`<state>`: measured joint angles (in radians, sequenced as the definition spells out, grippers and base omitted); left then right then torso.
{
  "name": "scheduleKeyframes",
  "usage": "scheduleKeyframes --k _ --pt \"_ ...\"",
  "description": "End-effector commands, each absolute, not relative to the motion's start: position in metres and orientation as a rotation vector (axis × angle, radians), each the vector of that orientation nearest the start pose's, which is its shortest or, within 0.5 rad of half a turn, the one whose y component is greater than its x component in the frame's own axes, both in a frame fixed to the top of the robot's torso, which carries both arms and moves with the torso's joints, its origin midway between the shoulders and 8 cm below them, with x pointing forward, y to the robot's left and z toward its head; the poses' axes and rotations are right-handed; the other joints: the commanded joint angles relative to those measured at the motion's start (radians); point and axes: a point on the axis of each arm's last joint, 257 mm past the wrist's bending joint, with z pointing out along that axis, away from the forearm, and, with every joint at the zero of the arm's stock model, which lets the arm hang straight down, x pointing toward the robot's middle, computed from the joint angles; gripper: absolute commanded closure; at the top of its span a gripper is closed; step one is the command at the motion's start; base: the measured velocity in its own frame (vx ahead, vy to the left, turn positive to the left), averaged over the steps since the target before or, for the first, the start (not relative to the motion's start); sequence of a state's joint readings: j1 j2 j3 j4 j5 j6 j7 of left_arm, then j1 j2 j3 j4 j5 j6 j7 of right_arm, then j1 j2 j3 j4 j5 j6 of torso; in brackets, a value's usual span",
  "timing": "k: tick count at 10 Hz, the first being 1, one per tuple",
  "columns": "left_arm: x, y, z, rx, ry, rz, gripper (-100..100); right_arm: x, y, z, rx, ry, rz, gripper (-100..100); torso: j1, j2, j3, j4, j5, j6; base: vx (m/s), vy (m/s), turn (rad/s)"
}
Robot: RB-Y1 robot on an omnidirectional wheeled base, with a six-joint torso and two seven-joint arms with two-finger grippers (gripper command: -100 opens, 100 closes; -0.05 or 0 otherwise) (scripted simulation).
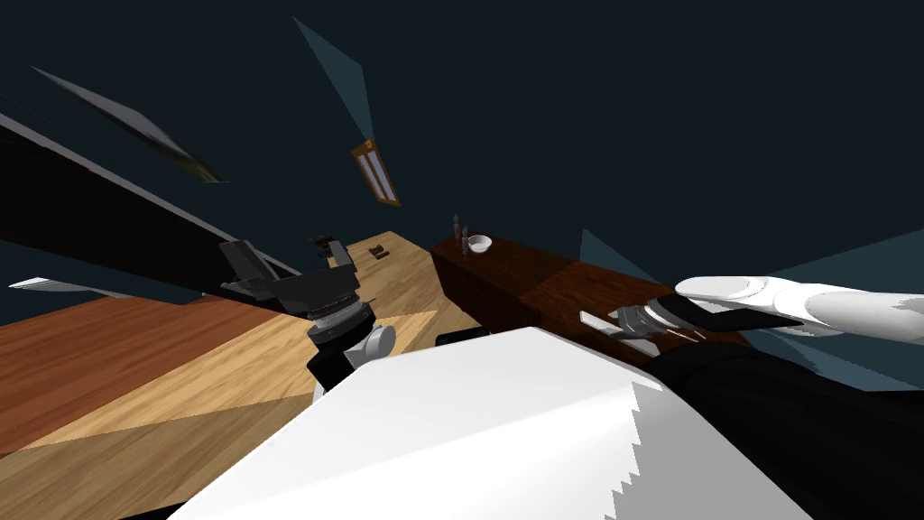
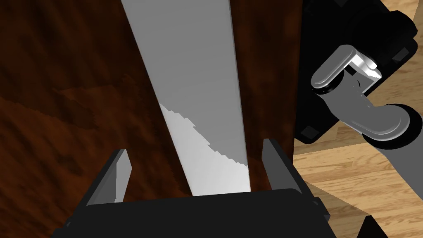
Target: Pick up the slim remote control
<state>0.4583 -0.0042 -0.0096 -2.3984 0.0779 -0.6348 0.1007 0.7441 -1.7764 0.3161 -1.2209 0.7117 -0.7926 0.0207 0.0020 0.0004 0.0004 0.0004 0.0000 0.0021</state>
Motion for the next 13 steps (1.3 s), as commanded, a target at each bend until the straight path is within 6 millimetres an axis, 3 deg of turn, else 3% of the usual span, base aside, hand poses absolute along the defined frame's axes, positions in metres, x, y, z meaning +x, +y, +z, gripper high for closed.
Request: scheduleKeyframes --k 1,4,5,9,10,11,13 --pt "0.288 0.273 0.108 -0.495 0.334 -1.528 0 0.085 -0.66 -0.312 -0.925 2.958 0.017 -100 0.0 0.0 0.0 0.0 0.0 0.0 0.04 -0.012 0.123" --pt "0.288 0.273 0.108 -0.495 0.334 -1.528 0 0.08 -0.659 -0.317 -0.918 2.959 0.017 -100 0.0 0.0 0.0 0.0 0.0 0.0 0.021 -0.007 0.033" --pt "0.288 0.273 0.108 -0.495 0.334 -1.528 0 0.08 -0.659 -0.318 -0.917 2.96 0.017 100 0.0 0.0 0.0 0.0 0.0 0.0 0.0 0.0 0.0" --pt "0.288 0.273 0.108 -0.495 0.334 -1.528 0 0.08 -0.658 -0.318 -0.919 2.96 0.019 100 0.0 0.001 0.001 0.0 0.0 0.0 0.0 0.0 0.003" --pt "0.288 0.273 0.108 -0.495 0.334 -1.528 0 0.079 -0.658 -0.318 -0.918 2.96 0.019 0 0.0 0.001 0.001 0.0 0.0 0.0 0.0 0.0 0.0" --pt "0.288 0.273 0.108 -0.495 0.334 -1.528 0 0.091 -0.66 -0.307 -0.934 2.955 0.016 100 0.0 0.001 0.001 0.0 0.0 0.0 -0.021 0.014 -0.108" --pt "0.288 0.273 0.108 -0.495 0.334 -1.528 0 0.1 -0.66 -0.299 -0.947 2.951 0.016 100 0.001 0.004 0.002 0.001 0.002 0.002 -0.039 0.009 -0.086"
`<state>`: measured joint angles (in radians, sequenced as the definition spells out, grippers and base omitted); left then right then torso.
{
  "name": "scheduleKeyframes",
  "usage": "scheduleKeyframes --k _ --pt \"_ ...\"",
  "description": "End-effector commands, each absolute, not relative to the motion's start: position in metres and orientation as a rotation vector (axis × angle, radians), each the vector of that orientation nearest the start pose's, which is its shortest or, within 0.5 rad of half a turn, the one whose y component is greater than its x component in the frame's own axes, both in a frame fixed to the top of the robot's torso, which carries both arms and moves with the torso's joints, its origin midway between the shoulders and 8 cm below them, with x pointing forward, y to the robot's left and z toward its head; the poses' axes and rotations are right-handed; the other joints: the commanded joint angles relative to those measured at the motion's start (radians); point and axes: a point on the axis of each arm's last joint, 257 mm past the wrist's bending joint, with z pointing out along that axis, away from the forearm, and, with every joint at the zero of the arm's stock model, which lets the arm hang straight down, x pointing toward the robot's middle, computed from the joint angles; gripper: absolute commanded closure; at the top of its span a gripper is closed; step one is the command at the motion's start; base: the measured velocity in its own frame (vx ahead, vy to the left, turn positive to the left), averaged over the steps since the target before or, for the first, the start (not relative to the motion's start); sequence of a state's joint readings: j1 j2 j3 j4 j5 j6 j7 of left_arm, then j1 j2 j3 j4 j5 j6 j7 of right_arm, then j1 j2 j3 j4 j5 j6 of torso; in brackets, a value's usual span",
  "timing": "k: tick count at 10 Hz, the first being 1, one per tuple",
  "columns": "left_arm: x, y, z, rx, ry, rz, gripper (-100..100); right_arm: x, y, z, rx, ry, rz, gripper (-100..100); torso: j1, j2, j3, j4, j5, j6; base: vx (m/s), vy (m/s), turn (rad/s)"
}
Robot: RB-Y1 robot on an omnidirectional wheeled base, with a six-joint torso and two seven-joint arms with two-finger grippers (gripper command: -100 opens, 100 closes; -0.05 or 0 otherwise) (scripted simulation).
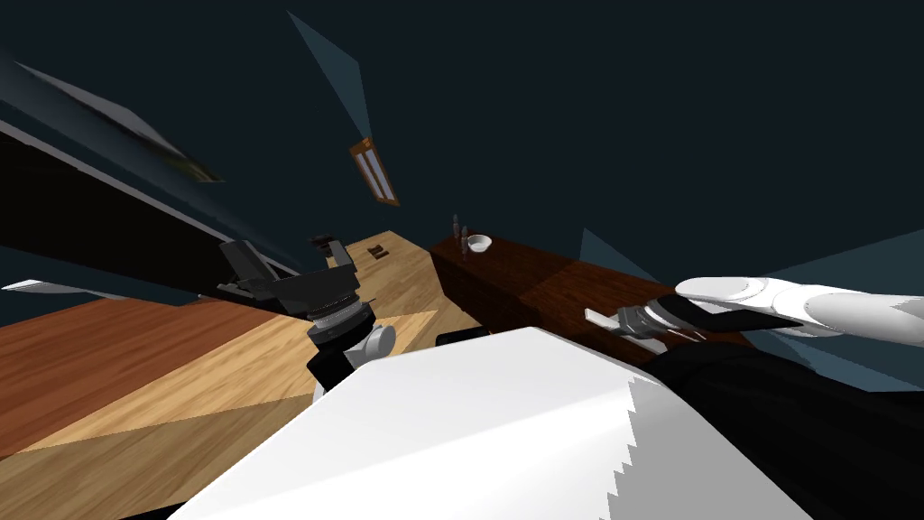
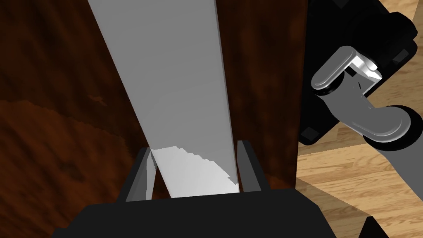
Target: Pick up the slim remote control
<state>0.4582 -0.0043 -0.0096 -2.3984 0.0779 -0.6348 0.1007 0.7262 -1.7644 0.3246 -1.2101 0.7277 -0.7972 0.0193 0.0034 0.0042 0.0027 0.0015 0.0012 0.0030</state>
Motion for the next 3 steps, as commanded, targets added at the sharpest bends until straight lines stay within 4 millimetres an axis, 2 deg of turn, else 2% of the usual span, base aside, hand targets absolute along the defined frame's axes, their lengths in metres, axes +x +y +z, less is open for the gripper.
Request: scheduleKeyframes --k 1,2,3 --pt "0.2885 0.2734 0.1078 -0.495 0.334 -1.528 0 0.1062 -0.6596 -0.2938 -0.956 2.948 0.015 100 0.0 0.0 0.0 0.0 0.0 0.0 -0.023 0.003 -0.031" --pt "0.2885 0.2734 0.1078 -0.495 0.334 -1.528 0 0.103 -0.6604 -0.2968 -0.95 2.951 0.016 100 0.0 -0.001 0.0 0.0 0.0 0.0 -0.008 0.002 -0.007" --pt "0.2885 0.2734 0.1078 -0.495 0.334 -1.528 0 0.1038 -0.66 -0.2962 -0.95 2.95 0.017 0 0.0 -0.002 -0.001 0.0 0.0 0.0 0.0 0.0 0.0"
